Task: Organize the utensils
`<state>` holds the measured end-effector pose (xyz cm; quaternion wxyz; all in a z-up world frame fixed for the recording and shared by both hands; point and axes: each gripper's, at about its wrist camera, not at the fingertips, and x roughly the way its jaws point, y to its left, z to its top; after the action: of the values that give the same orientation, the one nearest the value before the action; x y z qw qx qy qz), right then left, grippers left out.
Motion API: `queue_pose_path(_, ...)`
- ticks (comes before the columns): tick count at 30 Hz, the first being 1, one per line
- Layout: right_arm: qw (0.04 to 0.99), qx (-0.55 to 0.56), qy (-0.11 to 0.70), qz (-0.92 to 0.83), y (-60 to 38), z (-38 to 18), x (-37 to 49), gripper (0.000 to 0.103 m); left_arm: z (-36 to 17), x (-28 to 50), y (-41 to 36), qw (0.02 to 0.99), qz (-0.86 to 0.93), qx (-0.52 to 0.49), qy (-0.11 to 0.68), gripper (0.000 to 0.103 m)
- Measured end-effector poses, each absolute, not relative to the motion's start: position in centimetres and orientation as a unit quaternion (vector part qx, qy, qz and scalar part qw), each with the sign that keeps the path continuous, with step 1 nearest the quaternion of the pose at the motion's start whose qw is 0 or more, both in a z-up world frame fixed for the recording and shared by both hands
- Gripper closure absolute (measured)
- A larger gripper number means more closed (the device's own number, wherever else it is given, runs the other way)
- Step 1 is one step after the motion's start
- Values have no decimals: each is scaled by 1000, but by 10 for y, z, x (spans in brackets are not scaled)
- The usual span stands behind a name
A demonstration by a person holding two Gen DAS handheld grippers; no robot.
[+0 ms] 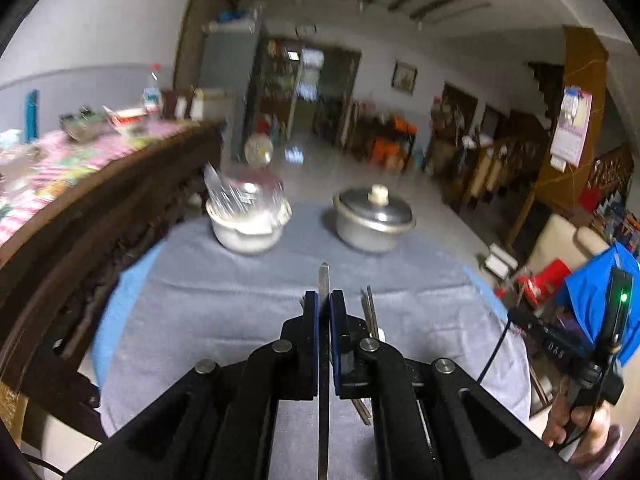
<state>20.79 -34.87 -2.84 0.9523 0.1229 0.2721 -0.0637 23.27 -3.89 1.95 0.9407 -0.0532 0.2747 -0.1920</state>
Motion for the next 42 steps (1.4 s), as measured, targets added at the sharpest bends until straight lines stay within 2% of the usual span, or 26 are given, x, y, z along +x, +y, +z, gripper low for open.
queue_pose_path(4,961,115,234,-90,-334,-23,170,97,21,191,-26,955,-175,-82,227,98)
queue_pose_path(17,972,139,153,-110,-335,2,97,97,24,155,-27,956,-181,-137,184,98)
queue_pose_path(28,975,208,8,-79,-335,39,46,97,31,150,-31,958,-166,-204,118,98)
queue_pose_path(42,982,179,47,-37,-298,30,60,97,16,150,-41,957,-144,-231,100,98)
